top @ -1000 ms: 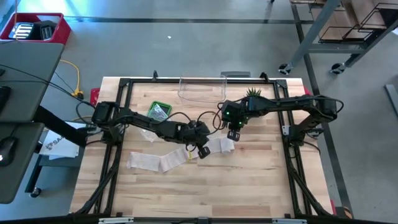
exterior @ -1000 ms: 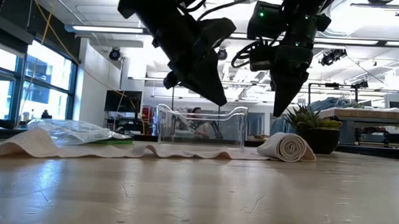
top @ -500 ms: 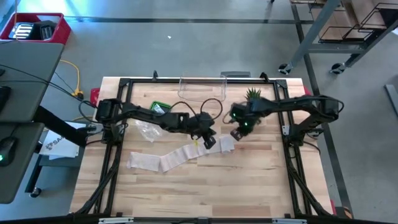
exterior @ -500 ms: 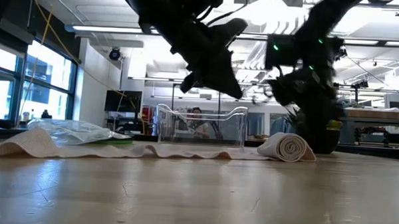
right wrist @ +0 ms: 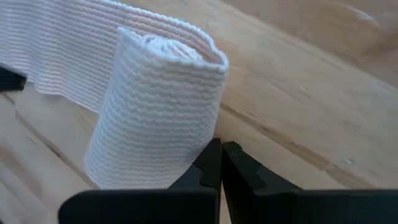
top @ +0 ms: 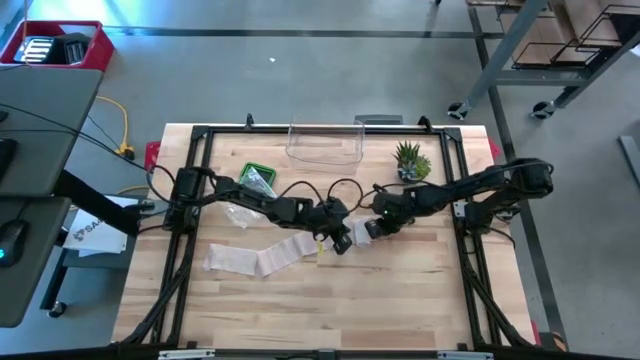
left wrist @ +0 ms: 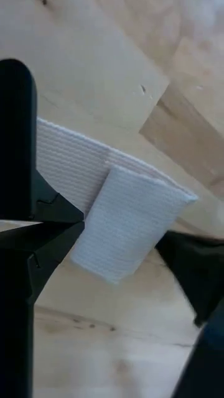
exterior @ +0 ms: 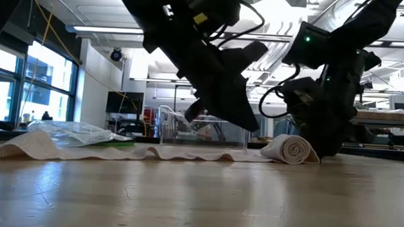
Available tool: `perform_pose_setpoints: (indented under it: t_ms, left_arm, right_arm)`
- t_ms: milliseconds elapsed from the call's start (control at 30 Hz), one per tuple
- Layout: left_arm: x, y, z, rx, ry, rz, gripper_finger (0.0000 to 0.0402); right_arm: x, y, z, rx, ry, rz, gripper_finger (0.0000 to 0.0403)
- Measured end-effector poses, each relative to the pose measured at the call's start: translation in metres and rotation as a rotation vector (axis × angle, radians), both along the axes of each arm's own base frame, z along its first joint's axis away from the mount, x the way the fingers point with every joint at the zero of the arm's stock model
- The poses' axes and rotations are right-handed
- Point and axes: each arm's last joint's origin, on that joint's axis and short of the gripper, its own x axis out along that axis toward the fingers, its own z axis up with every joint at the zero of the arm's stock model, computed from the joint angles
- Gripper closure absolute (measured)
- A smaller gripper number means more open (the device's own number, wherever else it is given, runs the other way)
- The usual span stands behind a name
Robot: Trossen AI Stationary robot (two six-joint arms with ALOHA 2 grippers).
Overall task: Roll bandage
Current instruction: Roll the bandage
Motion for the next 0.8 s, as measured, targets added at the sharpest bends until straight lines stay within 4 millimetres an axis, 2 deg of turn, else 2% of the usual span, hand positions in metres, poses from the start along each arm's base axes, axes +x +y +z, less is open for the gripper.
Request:
perform_pose_setpoints:
  t_ms: [267,600,800]
  left_arm:
    - [0.004,-0.001,-0.019,-0.043,0.018,-0.03,0.0401]
    - [0.011,0.003,-0.023,-0.065,-0.049,0.036,0.0401]
    - [0.009,0.002,-0.035,-0.09,0.005,0.005,0.0401]
  right_arm:
    - [0.002,0.008,0.0,-0.015,-0.016,0.001,0.0403]
    - [0.003,0.013,0.0,-0.004,-0.022,-0.017,0.0403]
    - [0.004,0.013,0.001,0.001,-0.028,-0.027,0.0403]
